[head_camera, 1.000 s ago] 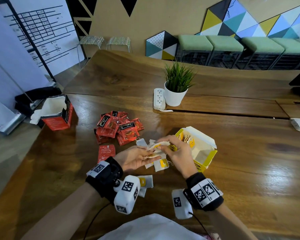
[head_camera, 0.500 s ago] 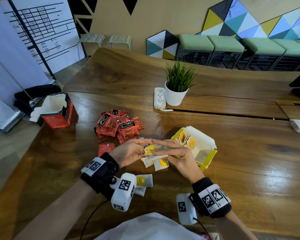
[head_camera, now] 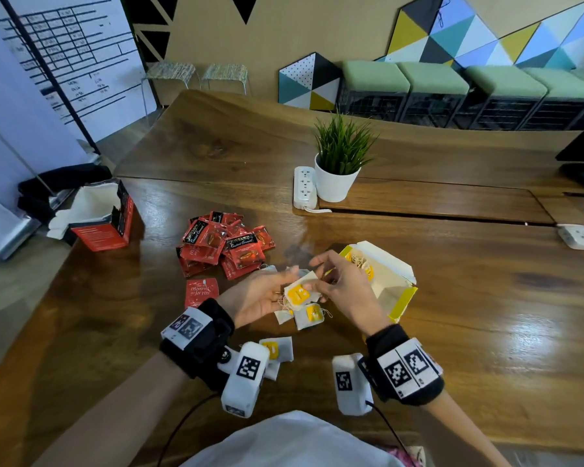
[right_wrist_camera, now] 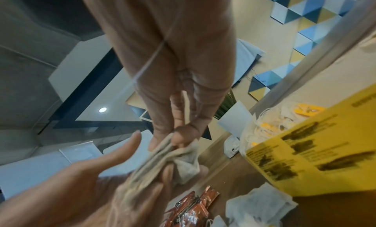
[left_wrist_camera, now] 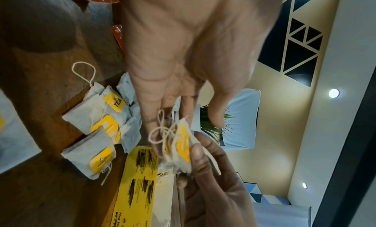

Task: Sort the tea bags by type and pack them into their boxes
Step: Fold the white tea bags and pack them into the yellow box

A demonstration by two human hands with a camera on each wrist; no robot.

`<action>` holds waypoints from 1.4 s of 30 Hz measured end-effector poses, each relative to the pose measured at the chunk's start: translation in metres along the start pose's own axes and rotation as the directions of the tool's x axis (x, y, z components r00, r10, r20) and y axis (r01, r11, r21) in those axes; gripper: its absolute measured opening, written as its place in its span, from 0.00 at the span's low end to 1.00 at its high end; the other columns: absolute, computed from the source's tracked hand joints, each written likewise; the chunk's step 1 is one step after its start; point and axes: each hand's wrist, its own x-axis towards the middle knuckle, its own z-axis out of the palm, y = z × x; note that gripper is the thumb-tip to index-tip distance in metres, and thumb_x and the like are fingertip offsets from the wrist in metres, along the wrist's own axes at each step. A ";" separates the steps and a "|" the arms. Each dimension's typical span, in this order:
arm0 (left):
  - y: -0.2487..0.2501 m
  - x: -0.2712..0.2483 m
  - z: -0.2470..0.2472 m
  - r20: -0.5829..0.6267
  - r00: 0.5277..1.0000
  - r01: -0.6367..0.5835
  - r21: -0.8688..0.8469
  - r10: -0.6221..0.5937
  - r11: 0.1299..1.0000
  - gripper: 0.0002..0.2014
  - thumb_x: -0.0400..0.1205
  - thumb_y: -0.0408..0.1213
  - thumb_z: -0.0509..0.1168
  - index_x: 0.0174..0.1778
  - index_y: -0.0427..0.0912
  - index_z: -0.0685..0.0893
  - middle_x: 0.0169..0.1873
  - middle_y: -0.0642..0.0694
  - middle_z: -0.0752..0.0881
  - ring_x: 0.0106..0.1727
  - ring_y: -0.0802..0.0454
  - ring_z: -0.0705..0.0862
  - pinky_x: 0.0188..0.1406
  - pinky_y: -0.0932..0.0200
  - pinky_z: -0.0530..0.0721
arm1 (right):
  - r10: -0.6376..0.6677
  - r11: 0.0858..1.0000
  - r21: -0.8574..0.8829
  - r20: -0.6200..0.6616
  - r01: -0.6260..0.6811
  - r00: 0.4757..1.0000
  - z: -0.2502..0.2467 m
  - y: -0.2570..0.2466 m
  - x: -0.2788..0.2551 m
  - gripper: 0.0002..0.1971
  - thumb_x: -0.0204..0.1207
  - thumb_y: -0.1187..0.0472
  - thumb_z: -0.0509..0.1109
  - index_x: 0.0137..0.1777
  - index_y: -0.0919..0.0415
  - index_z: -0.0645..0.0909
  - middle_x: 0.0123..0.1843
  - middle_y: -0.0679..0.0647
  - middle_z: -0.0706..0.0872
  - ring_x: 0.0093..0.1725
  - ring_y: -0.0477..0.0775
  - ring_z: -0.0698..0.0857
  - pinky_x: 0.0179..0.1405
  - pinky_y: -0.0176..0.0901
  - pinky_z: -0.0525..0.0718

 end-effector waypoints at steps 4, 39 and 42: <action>-0.002 0.000 0.000 -0.033 0.998 -0.046 0.121 0.050 0.992 0.17 0.81 0.23 0.60 0.65 0.38 0.78 0.54 0.40 0.85 0.54 0.52 0.85 0.54 0.60 0.85 | 0.022 0.992 -0.121 -0.072 -0.031 0.997 0.006 0.005 0.001 0.10 0.71 0.60 0.76 0.46 0.58 0.77 0.41 0.51 0.80 0.40 0.50 0.80 0.36 0.36 0.79; -0.016 0.024 0.006 -0.133 0.978 -0.190 -0.281 0.158 0.941 0.19 0.87 0.43 0.50 0.63 0.33 0.77 0.57 0.39 0.85 0.55 0.49 0.84 0.51 0.57 0.85 | 0.281 0.711 0.655 0.070 -0.256 0.957 0.025 0.010 0.008 0.04 0.74 0.69 0.71 0.44 0.66 0.78 0.39 0.60 0.85 0.33 0.50 0.87 0.35 0.39 0.89; -0.010 0.026 0.002 -0.251 0.951 -0.264 -0.356 0.180 0.896 0.15 0.88 0.31 0.47 0.65 0.29 0.73 0.56 0.34 0.83 0.52 0.45 0.83 0.49 0.54 0.83 | 0.166 0.957 0.243 0.004 -0.162 0.986 0.031 0.012 0.009 0.05 0.79 0.63 0.68 0.45 0.65 0.78 0.36 0.55 0.83 0.28 0.41 0.84 0.29 0.30 0.82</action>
